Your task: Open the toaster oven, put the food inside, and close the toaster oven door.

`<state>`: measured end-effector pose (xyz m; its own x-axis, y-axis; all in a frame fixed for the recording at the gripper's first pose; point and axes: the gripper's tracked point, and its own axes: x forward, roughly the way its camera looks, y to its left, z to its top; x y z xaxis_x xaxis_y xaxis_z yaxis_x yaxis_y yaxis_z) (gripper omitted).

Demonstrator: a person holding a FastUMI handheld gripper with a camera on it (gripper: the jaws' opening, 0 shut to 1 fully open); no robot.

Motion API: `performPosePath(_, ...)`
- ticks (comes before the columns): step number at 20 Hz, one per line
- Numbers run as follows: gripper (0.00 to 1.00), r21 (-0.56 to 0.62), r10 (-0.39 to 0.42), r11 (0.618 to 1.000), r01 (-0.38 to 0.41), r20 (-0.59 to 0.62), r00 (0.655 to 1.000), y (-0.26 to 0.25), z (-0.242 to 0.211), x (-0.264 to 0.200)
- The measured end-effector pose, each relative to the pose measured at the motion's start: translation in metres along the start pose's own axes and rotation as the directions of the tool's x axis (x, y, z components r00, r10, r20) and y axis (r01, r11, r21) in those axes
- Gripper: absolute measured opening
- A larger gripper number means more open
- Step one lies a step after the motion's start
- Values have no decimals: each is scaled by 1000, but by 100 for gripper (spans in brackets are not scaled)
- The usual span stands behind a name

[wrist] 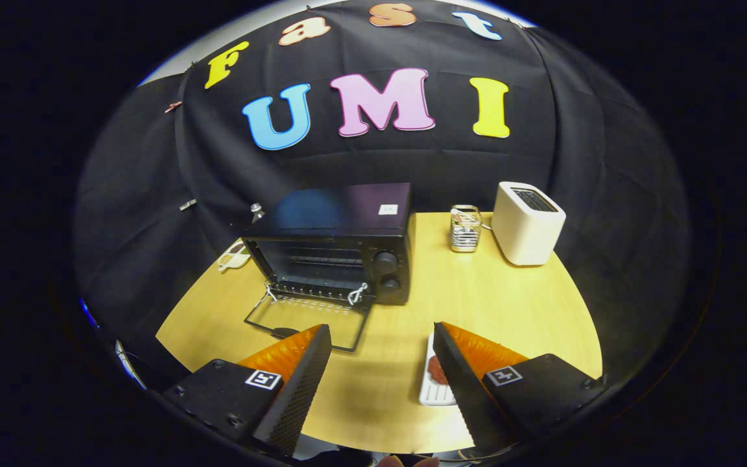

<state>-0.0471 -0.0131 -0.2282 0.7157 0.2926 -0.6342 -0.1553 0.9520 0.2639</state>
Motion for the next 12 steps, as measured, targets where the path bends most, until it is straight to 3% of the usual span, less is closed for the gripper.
performPosePath(12, 99, 100, 56, 994, -39, -178, 982, -141, -21, 13)
